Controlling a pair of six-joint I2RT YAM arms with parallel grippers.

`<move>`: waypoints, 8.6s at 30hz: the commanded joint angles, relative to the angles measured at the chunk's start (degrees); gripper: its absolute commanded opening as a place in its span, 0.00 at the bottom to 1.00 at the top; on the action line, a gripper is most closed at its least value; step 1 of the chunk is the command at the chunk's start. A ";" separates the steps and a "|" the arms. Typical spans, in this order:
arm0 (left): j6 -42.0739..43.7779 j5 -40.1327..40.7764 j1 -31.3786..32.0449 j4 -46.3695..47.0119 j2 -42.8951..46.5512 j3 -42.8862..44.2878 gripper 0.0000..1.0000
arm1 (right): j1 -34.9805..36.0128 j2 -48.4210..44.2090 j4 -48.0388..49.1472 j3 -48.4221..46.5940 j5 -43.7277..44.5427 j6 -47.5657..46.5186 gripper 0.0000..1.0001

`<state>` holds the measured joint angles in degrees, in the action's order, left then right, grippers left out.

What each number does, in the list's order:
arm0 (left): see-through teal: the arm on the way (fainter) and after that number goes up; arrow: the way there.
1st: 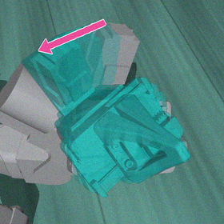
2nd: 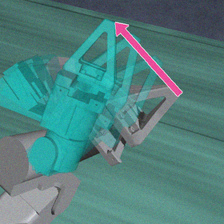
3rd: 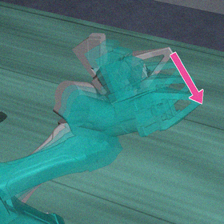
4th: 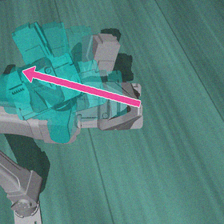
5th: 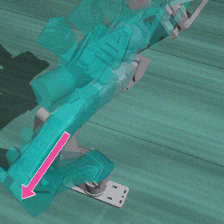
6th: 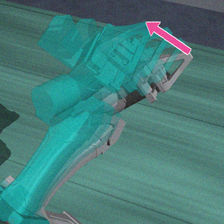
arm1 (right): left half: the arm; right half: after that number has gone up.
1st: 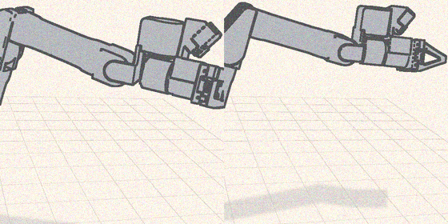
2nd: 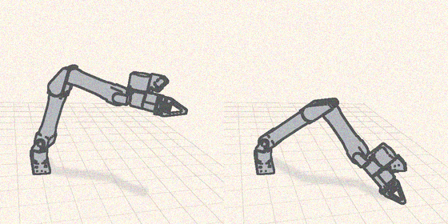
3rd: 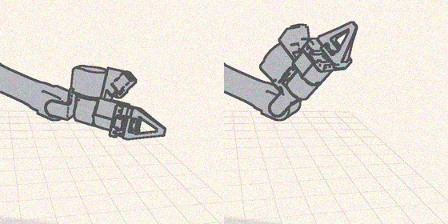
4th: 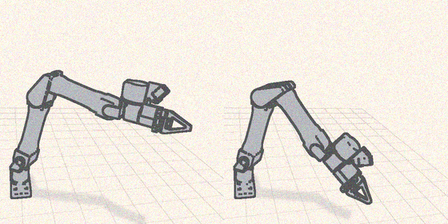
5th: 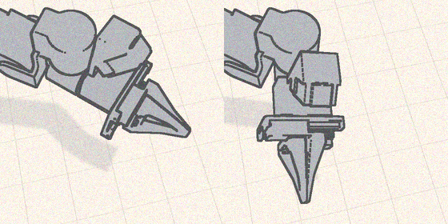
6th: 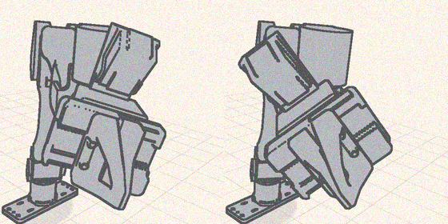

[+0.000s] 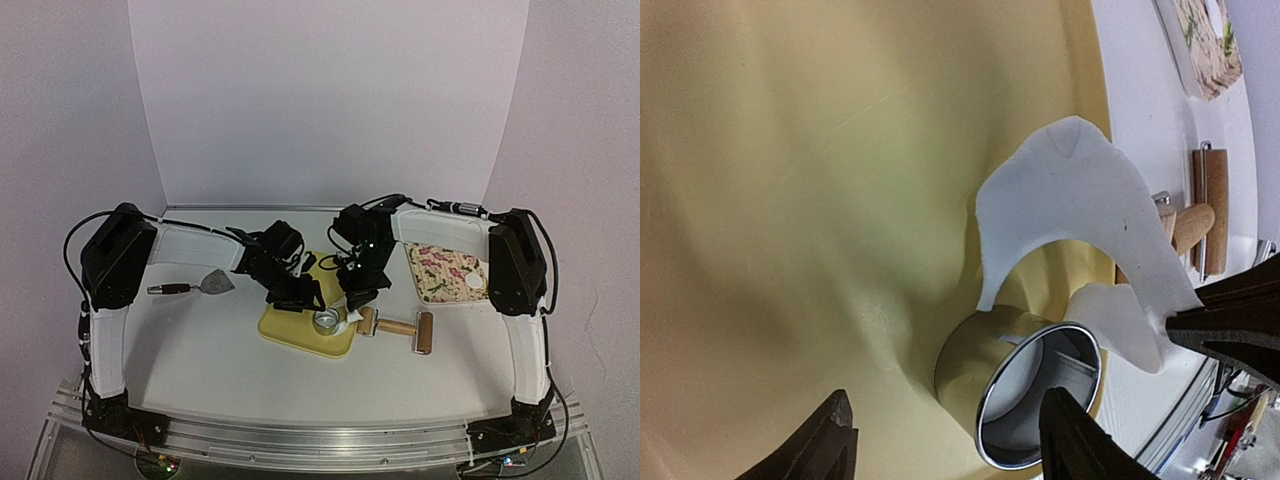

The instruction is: Roll out the dumpling wrappers from the dough

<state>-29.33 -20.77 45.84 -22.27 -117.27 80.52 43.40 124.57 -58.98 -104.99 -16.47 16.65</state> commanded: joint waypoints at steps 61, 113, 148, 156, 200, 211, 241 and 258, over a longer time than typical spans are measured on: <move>13.00 23.04 10.00 -27.81 -16.12 27.19 0.07 | 0.02 -15.69 -0.22 11.96 -14.17 13.13 0.00; -2.65 2.13 -1.37 2.17 14.11 -3.30 0.80 | -5.96 -2.41 0.30 -17.32 -8.92 -8.88 0.67; -5.03 -2.01 -1.76 50.46 5.49 -9.58 0.39 | -5.94 1.45 12.43 -20.44 -20.29 25.71 0.66; -5.14 1.26 -2.11 44.48 4.78 -8.87 0.05 | -5.95 1.41 12.73 -19.76 -19.78 25.84 0.66; -5.44 8.14 -4.40 1.19 14.16 -5.44 0.86 | 0.78 -4.51 12.76 6.93 -2.00 7.24 0.52; -5.04 8.65 -4.38 -0.07 16.46 -6.77 0.86 | 2.62 1.69 10.38 3.72 2.55 5.60 0.36; -2.72 4.40 1.83 -1.08 11.75 -0.09 0.96 | 6.29 -6.84 1.30 -2.92 9.94 10.72 0.00; -5.32 10.15 4.78 -1.63 17.03 -2.94 0.93 | 6.83 -2.61 0.02 -5.79 9.92 10.36 0.00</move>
<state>-34.55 -11.90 50.29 -22.56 -101.86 75.96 49.81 121.04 -59.38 -107.82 -7.14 26.65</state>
